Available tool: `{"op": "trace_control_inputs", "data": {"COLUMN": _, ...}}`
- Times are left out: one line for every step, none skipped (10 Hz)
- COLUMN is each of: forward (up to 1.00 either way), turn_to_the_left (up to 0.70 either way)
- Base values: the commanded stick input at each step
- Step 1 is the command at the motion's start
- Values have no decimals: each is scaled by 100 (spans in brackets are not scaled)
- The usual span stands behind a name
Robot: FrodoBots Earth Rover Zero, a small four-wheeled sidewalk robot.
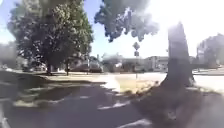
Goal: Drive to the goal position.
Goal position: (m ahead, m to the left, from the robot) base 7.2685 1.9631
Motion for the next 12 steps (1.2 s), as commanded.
{"op": "trace_control_inputs", "data": {"forward": 85, "turn_to_the_left": 0}}
{"op": "trace_control_inputs", "data": {"forward": 85, "turn_to_the_left": 0}}
{"op": "trace_control_inputs", "data": {"forward": 85, "turn_to_the_left": 0}}
{"op": "trace_control_inputs", "data": {"forward": 85, "turn_to_the_left": 25}}
{"op": "trace_control_inputs", "data": {"forward": 85, "turn_to_the_left": 33}}
{"op": "trace_control_inputs", "data": {"forward": 85, "turn_to_the_left": 33}}
{"op": "trace_control_inputs", "data": {"forward": 85, "turn_to_the_left": 33}}
{"op": "trace_control_inputs", "data": {"forward": 85, "turn_to_the_left": 30}}
{"op": "trace_control_inputs", "data": {"forward": 85, "turn_to_the_left": 16}}
{"op": "trace_control_inputs", "data": {"forward": 85, "turn_to_the_left": 0}}
{"op": "trace_control_inputs", "data": {"forward": 85, "turn_to_the_left": 0}}
{"op": "trace_control_inputs", "data": {"forward": 85, "turn_to_the_left": 0}}
